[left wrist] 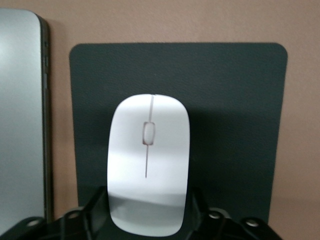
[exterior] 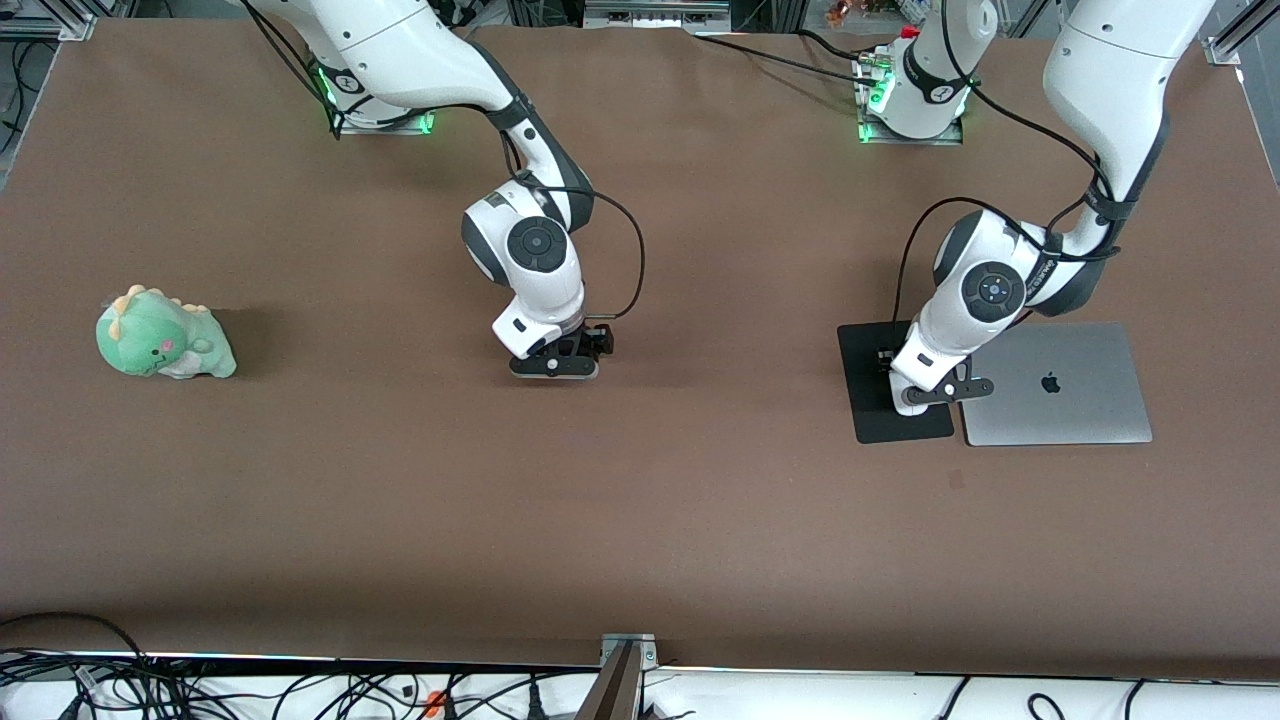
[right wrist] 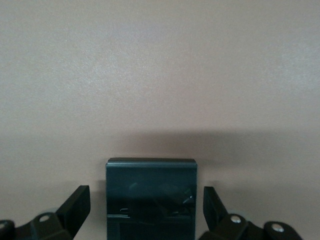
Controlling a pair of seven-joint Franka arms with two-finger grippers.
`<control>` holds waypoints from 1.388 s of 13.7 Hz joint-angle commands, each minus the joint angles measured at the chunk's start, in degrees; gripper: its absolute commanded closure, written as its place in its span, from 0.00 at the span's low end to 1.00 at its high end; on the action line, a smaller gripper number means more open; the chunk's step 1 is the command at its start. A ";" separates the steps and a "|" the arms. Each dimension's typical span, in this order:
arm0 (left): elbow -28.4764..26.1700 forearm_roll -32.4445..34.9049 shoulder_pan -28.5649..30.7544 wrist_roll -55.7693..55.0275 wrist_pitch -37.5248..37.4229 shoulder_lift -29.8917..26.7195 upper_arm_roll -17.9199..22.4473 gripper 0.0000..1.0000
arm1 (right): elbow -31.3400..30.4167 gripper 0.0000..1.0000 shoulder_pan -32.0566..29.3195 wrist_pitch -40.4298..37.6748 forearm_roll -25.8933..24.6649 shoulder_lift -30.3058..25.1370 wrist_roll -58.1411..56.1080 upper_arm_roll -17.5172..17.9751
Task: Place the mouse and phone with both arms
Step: 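Set the mouse on the pad while the right gripper grips the phone, then carry the phone with the right gripper while the left gripper retracts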
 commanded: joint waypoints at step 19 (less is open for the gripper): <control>28.58 -10.27 0.81 12.07 -48.69 -23.76 -0.68 0.00 | 1.47 0.51 -4.08 -10.31 0.16 -3.64 -12.21 -1.03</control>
